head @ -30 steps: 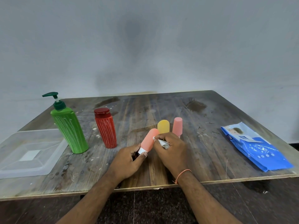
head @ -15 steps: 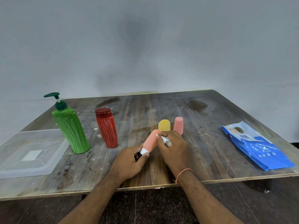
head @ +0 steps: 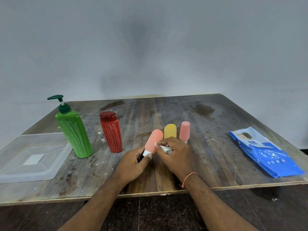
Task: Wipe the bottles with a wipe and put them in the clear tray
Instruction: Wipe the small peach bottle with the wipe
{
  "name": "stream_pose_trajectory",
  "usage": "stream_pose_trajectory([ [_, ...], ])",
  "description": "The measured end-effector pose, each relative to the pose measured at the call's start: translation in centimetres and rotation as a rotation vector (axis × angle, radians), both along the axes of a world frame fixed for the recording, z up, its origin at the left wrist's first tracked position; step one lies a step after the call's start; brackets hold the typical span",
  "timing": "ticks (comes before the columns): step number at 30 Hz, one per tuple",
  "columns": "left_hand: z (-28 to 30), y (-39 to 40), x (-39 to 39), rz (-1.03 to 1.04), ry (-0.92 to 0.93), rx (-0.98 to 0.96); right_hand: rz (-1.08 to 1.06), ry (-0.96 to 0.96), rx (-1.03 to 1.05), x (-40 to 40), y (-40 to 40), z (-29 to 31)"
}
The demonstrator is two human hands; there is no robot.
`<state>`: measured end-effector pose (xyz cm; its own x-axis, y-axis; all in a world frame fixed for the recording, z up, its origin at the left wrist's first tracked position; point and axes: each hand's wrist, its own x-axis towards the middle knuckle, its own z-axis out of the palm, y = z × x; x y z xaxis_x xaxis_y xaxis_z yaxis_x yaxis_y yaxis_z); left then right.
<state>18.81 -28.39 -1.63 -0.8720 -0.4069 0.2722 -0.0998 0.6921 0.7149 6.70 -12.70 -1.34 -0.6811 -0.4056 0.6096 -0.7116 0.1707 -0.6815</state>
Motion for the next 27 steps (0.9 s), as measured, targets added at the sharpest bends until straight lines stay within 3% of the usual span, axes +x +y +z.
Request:
stream_pose_trajectory([
  [5,-0.06,-0.07,-0.21,0.011,-0.027,-0.01,-0.116,-0.02,-0.049,-0.2,-0.58,0.13],
  [10,-0.03,-0.05,-0.31,0.025,-0.031,0.011,0.011,-0.029,-0.003,-0.07,-0.49,-0.41],
  [17,0.22,0.02,0.01,-0.004,-0.046,0.032,-0.101,-0.051,-0.101,-0.16,-0.73,-0.26],
  [22,0.45,0.17,0.09,-0.008,-0.056,0.034,-0.042,-0.066,-0.049,-0.1,-0.61,-0.39],
  [27,0.7,0.35,0.13,-0.004,-0.085,0.021,-0.13,-0.127,-0.079,-0.17,-0.54,-0.24],
])
